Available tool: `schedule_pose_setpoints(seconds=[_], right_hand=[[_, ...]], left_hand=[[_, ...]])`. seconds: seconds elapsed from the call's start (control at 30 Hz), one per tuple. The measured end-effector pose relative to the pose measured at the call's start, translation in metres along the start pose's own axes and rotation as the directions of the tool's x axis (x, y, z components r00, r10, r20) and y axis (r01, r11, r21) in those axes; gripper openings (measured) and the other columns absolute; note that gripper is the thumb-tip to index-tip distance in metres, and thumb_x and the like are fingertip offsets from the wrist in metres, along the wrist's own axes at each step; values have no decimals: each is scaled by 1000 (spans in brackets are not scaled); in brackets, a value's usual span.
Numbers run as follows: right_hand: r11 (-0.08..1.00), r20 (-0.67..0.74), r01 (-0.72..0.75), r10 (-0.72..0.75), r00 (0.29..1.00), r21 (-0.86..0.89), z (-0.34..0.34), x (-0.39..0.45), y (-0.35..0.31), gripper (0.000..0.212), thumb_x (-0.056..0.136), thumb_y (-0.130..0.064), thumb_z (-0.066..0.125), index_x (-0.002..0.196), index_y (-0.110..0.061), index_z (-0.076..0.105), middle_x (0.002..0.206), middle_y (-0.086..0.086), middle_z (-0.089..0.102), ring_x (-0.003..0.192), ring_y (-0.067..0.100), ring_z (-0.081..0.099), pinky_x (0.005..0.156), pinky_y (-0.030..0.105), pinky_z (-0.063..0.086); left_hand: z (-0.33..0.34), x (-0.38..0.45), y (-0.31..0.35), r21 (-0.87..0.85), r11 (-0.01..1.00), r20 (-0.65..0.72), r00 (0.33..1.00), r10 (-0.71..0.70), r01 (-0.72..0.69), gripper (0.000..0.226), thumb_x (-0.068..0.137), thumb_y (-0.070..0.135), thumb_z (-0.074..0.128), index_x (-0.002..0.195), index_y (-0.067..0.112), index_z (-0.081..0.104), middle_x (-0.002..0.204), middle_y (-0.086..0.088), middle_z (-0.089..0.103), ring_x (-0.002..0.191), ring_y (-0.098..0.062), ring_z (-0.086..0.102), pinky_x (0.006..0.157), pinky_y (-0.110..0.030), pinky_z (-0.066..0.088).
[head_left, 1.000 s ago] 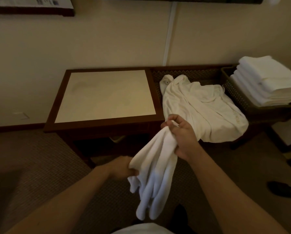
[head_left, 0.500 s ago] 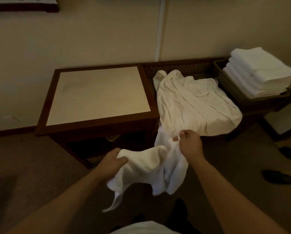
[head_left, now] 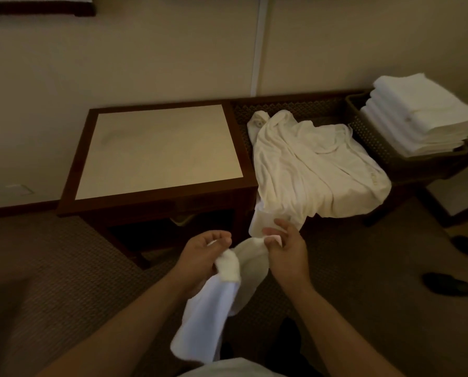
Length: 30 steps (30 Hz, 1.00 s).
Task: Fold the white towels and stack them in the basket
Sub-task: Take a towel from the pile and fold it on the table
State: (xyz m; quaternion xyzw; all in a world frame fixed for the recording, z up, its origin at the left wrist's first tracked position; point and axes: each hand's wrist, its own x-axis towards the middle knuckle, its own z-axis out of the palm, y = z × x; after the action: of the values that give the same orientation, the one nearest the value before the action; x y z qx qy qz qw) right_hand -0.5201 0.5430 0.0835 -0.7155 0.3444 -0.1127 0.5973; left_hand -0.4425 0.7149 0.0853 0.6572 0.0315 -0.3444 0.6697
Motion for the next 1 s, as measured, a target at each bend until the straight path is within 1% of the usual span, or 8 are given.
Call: schedule_pose_setpoints(seconds=[0.07,0.17,0.33,0.43,0.5,0.63,0.83,1.0], right_hand=[[992,-47,-49,54,997,119,6,-3,-2,50,94,-5,65,134,-29,46,112,-7,65,103,8,65,90,32,56],[876,-9,-245,274,962,416,16,-6,-6,38,92,-2,69,125,-13,53,107,8,69,98,21,69,85,39,58],[853,149,-306,268,952,423,24,-14,-2,24,90,-7,73,113,-6,67,99,8,77,96,24,74,83,39,60],[855,214,-292,218,952,428,26,-19,2,25,90,-7,71,114,-5,66,101,8,78,99,25,74,87,43,59],[849,239,-293,203,949,441,26,-20,5,21,93,-8,68,114,-7,67,104,8,77,102,27,73,87,41,58],[811,308,-306,164,937,498,27,-18,0,23,97,-9,61,119,-6,65,111,11,75,106,28,71,87,40,57],[791,351,-336,165,922,511,27,-14,-11,23,100,-10,56,121,-7,65,116,12,74,110,29,70,89,41,57],[891,355,-241,98,930,385,33,-19,-12,22,101,-15,57,120,-15,67,113,7,74,111,25,69,95,42,56]], left_hand=[[-2,-3,0,-93,996,84,996,15,-7,37,94,-5,60,125,13,63,118,-16,66,110,-31,67,88,-41,58],[-6,-3,-4,247,951,127,979,160,-188,51,86,-5,70,129,22,62,117,-2,70,108,-16,69,90,-39,60],[-5,-1,-14,663,636,176,908,381,-396,8,95,28,67,93,25,74,86,11,65,84,-3,62,72,-18,46],[-11,7,-25,786,418,155,799,581,-456,39,98,49,53,84,18,72,95,9,53,88,-6,51,75,-20,41],[-12,8,-26,738,459,167,794,585,-494,37,101,45,53,84,17,71,99,8,55,88,-6,54,75,-19,44],[-1,6,-24,681,540,84,786,612,-494,36,102,31,56,66,24,52,64,6,49,61,-13,52,56,-16,37],[11,5,-22,598,581,-6,723,691,-551,34,102,24,58,69,15,60,64,6,55,59,-14,55,53,-20,42],[15,0,-19,535,646,-106,715,691,-544,41,101,29,55,62,15,57,57,6,51,52,-14,52,49,-19,39]])
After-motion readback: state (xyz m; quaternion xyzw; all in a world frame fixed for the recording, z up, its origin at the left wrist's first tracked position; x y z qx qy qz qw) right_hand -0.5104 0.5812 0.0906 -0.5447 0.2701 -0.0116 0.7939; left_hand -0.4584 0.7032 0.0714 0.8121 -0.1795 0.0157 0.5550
